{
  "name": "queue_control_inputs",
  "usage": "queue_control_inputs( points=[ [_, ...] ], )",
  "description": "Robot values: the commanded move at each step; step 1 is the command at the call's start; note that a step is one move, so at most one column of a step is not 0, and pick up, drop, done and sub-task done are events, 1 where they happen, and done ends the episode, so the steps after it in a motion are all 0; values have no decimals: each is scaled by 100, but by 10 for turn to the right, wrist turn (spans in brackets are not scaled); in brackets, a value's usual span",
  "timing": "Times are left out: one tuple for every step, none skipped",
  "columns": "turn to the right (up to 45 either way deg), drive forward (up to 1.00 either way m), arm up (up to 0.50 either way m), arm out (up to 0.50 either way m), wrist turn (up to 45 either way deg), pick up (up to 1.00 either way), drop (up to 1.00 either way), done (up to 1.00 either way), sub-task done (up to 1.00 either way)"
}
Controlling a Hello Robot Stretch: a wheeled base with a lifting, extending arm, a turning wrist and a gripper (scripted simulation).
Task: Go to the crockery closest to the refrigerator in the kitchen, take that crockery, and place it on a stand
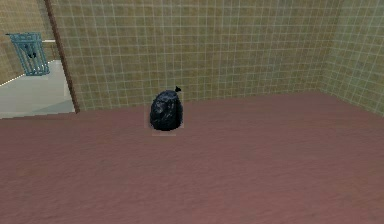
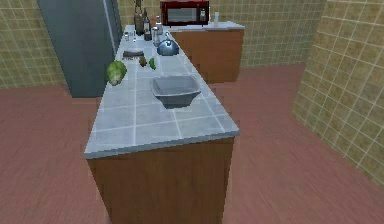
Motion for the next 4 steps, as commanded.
queue_control_inputs(
  points=[
    [0, 0, 38, 0, 0, 0, 0, 0, 0],
    [0, 0, 0, 50, 0, 0, 0, 0, 0],
    [0, 0, 0, 0, 450, 0, 0, 0, 0],
    [0, 0, 0, 0, 450, 0, 0, 0, 0]
  ],
)
